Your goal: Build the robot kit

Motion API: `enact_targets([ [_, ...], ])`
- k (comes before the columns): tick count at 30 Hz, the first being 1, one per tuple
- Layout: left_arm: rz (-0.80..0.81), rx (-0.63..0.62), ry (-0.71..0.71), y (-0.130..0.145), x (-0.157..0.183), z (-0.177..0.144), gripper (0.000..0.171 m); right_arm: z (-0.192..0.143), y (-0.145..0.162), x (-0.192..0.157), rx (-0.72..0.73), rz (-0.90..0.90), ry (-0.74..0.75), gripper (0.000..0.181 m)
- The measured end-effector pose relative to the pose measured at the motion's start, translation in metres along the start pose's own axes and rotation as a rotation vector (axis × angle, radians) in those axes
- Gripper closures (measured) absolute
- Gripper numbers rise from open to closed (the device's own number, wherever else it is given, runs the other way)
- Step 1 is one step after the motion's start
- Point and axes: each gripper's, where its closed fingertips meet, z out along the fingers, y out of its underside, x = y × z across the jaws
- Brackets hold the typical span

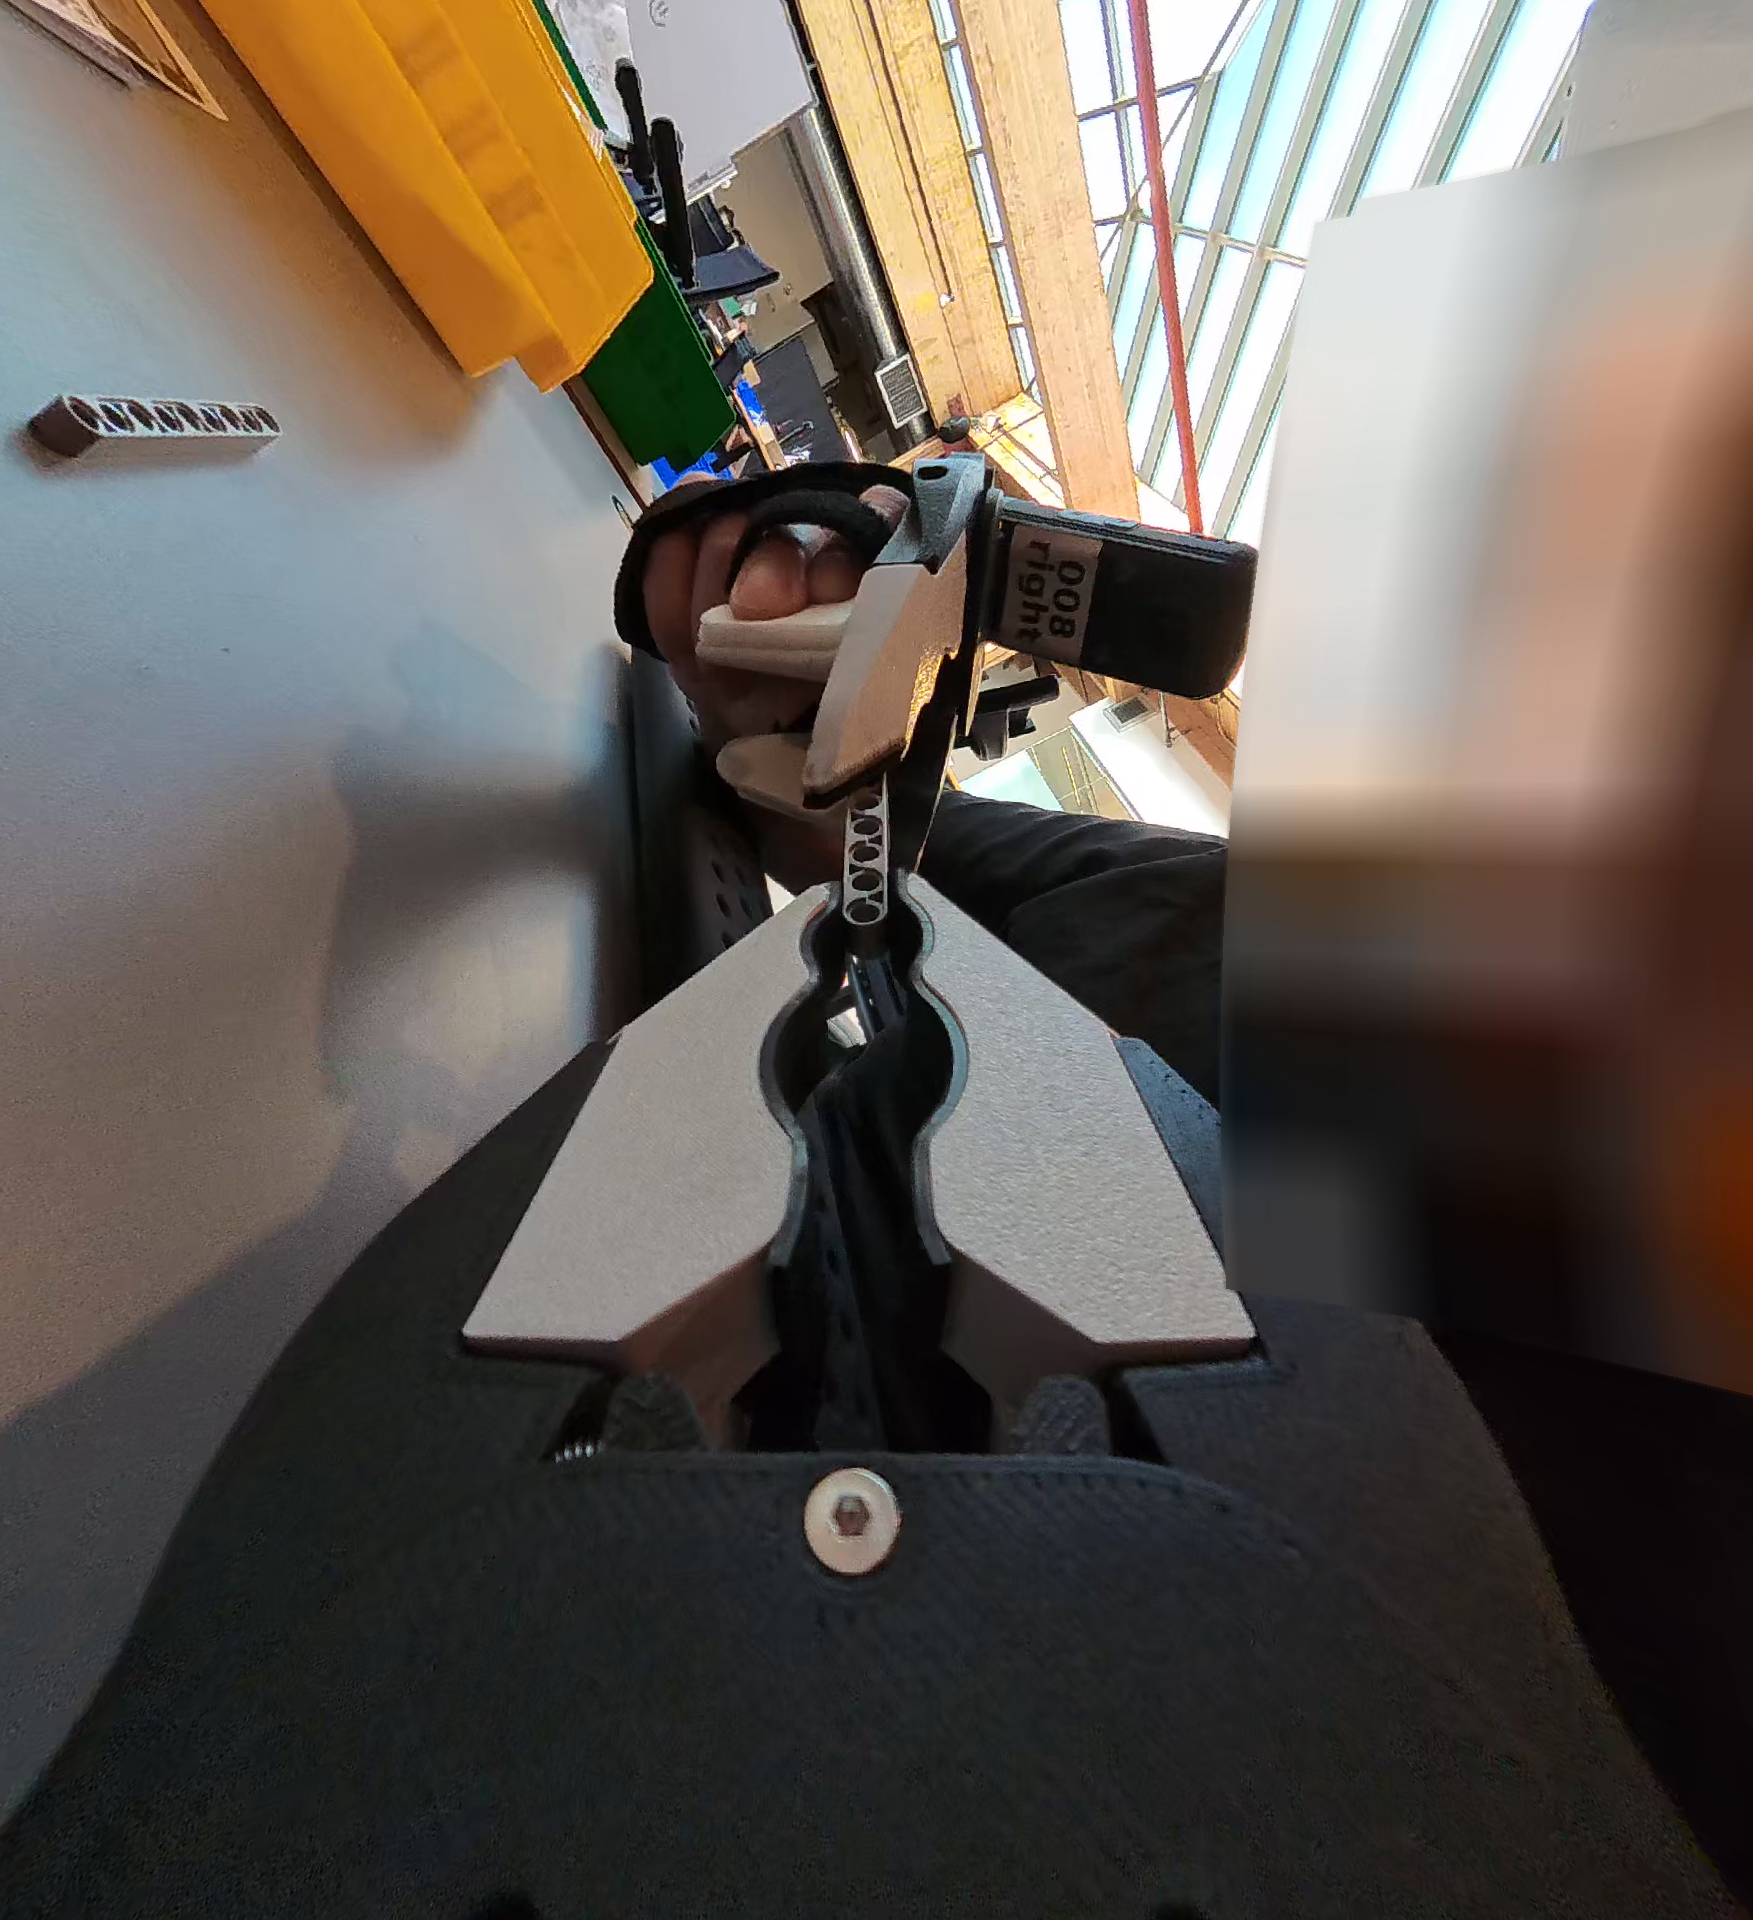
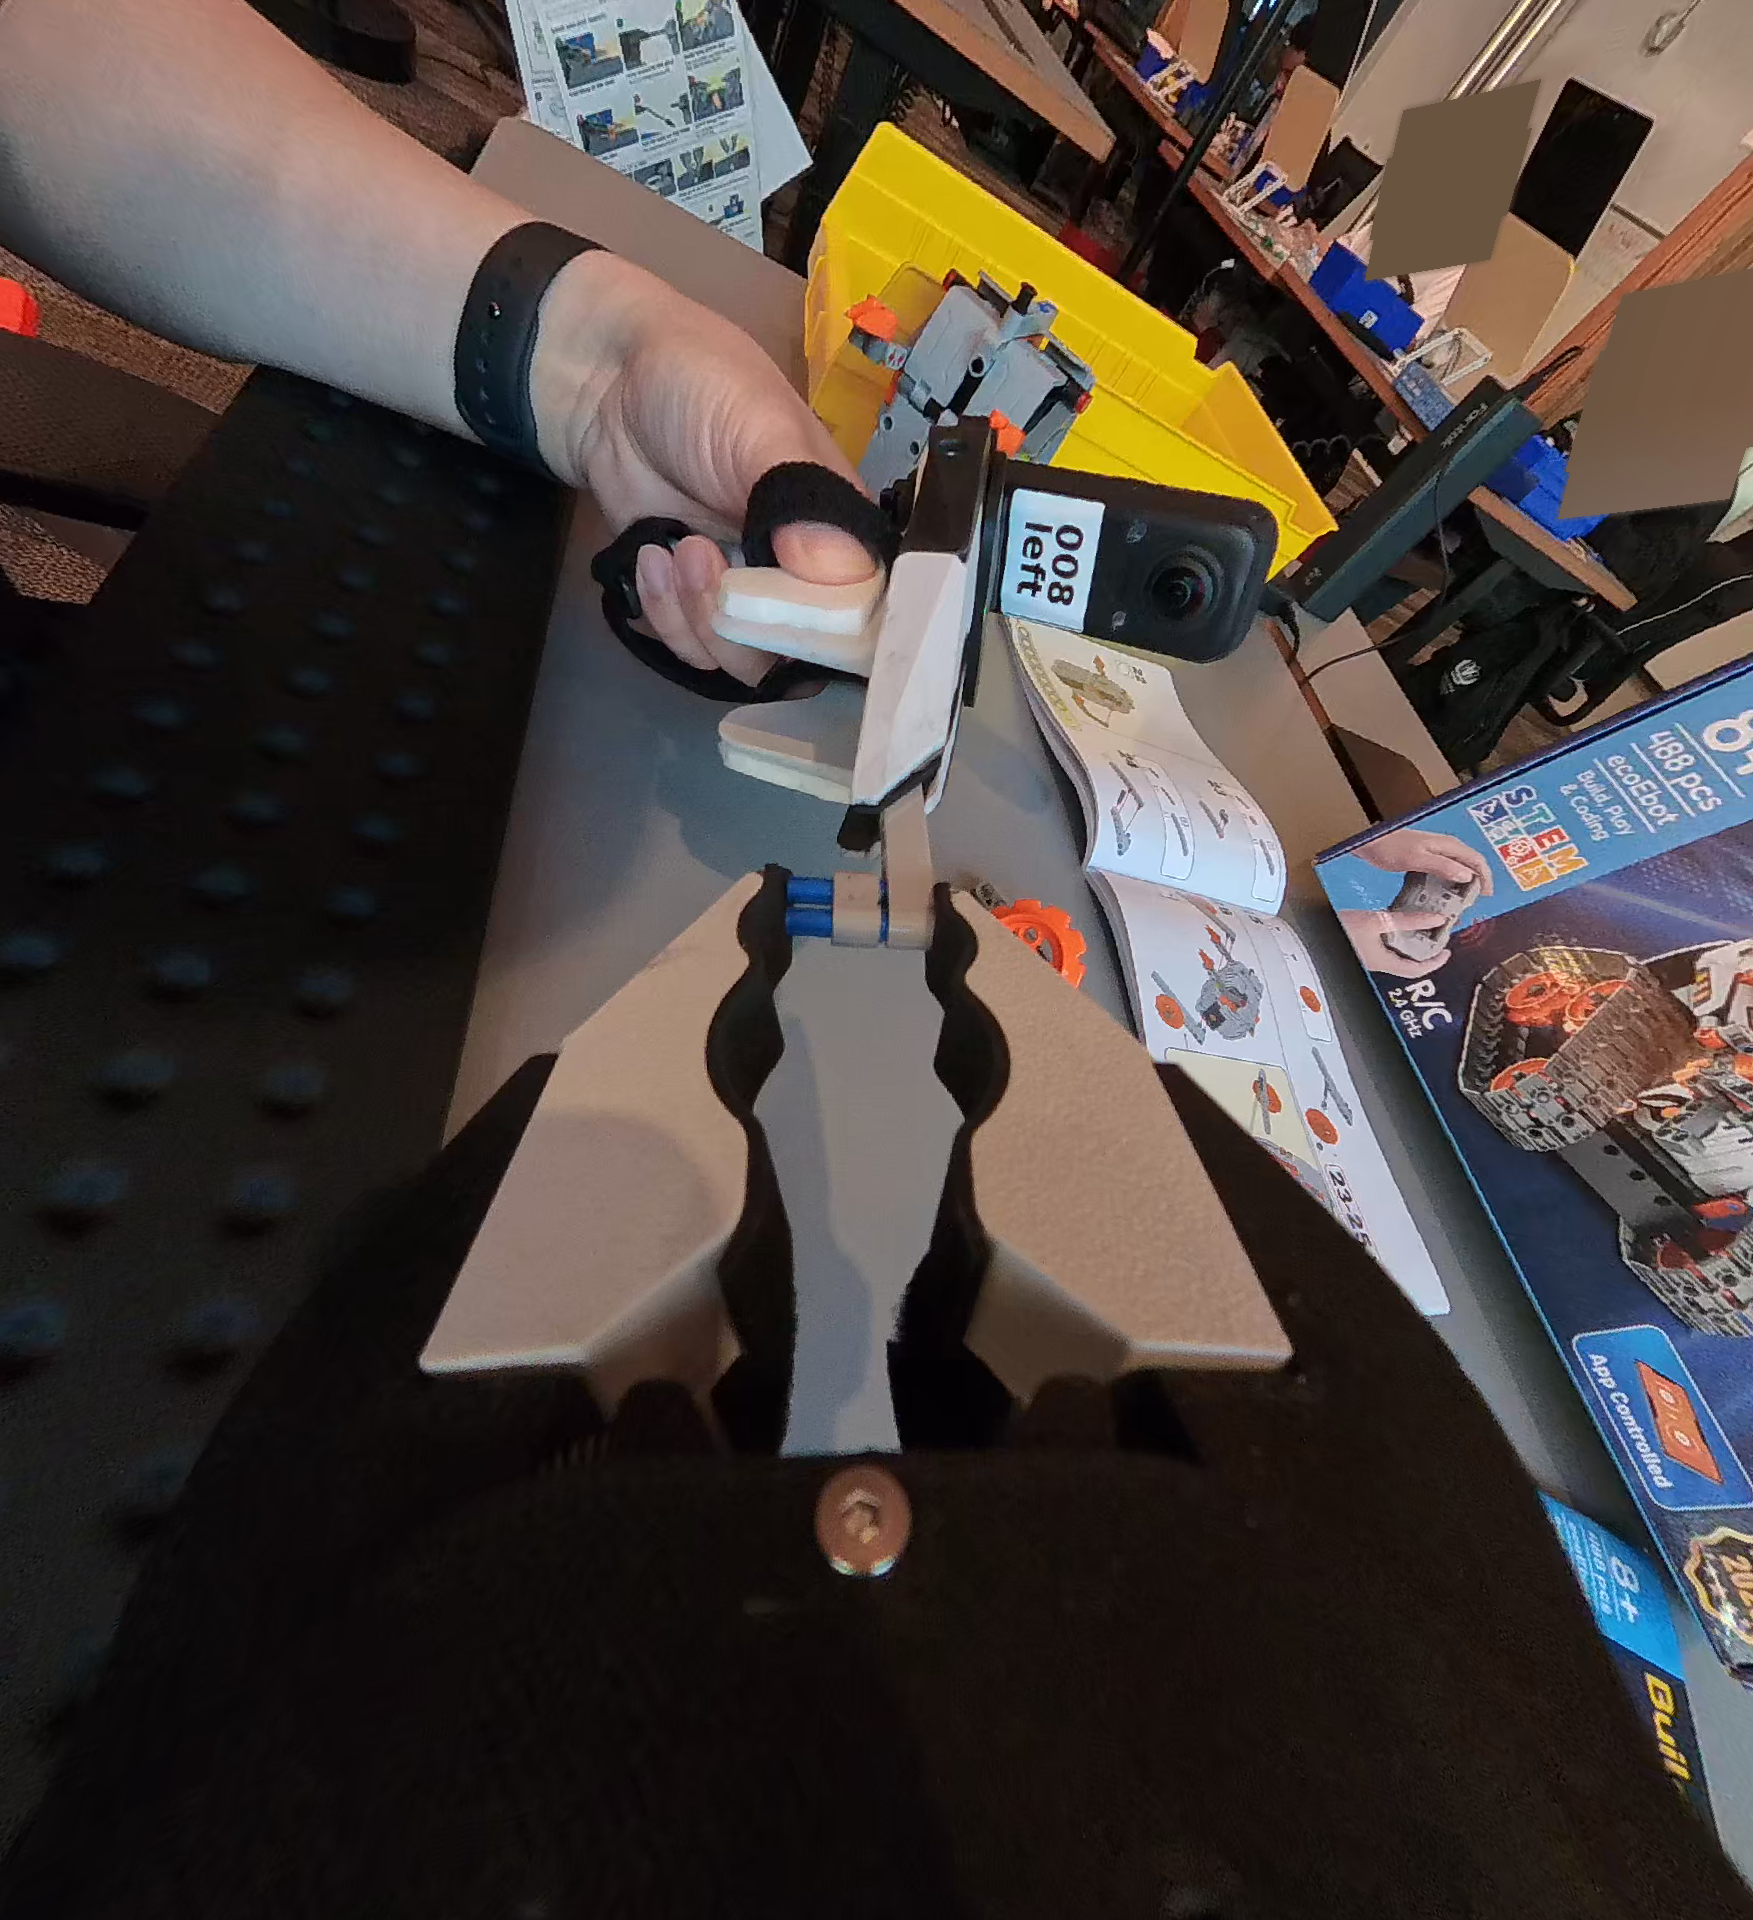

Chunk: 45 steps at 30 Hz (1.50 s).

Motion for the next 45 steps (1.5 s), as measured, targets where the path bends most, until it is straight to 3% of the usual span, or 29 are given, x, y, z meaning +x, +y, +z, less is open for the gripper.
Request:
enact_targets([
  [6, 0.013, -0.002, -0.008, 0.000, 0.000, 0.000, 0.166, 0.000, 0.001, 0.000, 0.001, 0.008, -0.003, 0.156],
  [9, 0.060, 0.014, -0.034, -0.004, 0.002, -0.001, 0.166, 0.000, -0.005, 0.005, 0.091, 0.047, -0.014, 0.155],
  [12, 0.142, 0.010, -0.117, -0.006, 0.000, -0.002, 0.167, 0.003, -0.002, 0.005, 0.069, 0.020, 0.003, 0.151],
  [24, 0.111, -0.011, -0.109, 0.000, -0.002, 0.001, 0.166, 0.002, 0.002, 0.001, 0.013, -0.066, 0.033, 0.155],
  [36, 0.187, -0.032, -0.199, 0.004, -0.008, 0.000, 0.166, 0.005, 0.011, 0.000, -0.030, 0.014, -0.002, 0.156],
  [42, 0.214, -0.034, -0.229, 0.004, -0.010, -0.001, 0.166, 0.006, 0.011, 0.001, 0.005, 0.135, -0.057, 0.157],
  [45, 0.197, -0.037, -0.230, 0.004, -0.012, -0.001, 0.166, 0.007, 0.014, 0.000, -0.017, 0.103, -0.051, 0.157],
])
